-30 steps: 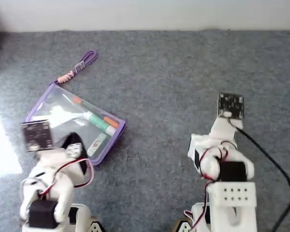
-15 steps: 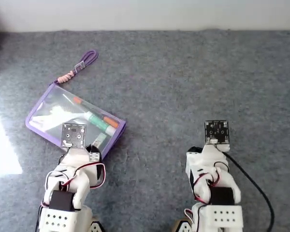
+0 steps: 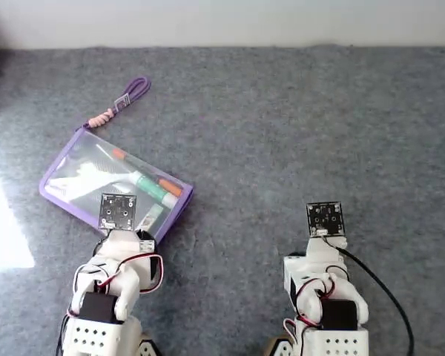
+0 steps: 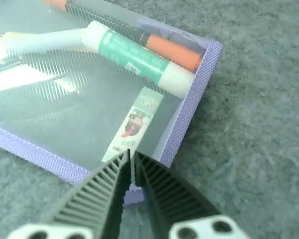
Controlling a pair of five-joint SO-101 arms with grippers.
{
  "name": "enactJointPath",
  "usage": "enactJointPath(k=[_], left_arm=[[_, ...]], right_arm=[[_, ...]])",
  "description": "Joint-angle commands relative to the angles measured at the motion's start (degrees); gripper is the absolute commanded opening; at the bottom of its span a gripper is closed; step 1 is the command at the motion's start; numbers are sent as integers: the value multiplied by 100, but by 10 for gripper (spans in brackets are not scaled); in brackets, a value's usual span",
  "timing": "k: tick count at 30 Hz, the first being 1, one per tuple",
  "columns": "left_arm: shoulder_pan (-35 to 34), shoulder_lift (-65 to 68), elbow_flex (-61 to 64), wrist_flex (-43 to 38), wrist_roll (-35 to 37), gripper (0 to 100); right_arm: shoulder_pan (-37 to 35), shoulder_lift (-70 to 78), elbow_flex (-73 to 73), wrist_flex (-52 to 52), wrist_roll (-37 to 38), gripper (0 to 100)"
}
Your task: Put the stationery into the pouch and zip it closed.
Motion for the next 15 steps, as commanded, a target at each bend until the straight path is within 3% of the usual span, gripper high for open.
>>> enactJointPath(k=[1,8,15], left_arm=[[-123,-62,-48,-105,-35,13],[-651,-62,-57,-105,-26,13],[-633,-62,-57,-114,-35,14]], right_arm=[[22,13,97,154,70,9],[22,13,97,154,70,9],[22,13,97,154,70,9]])
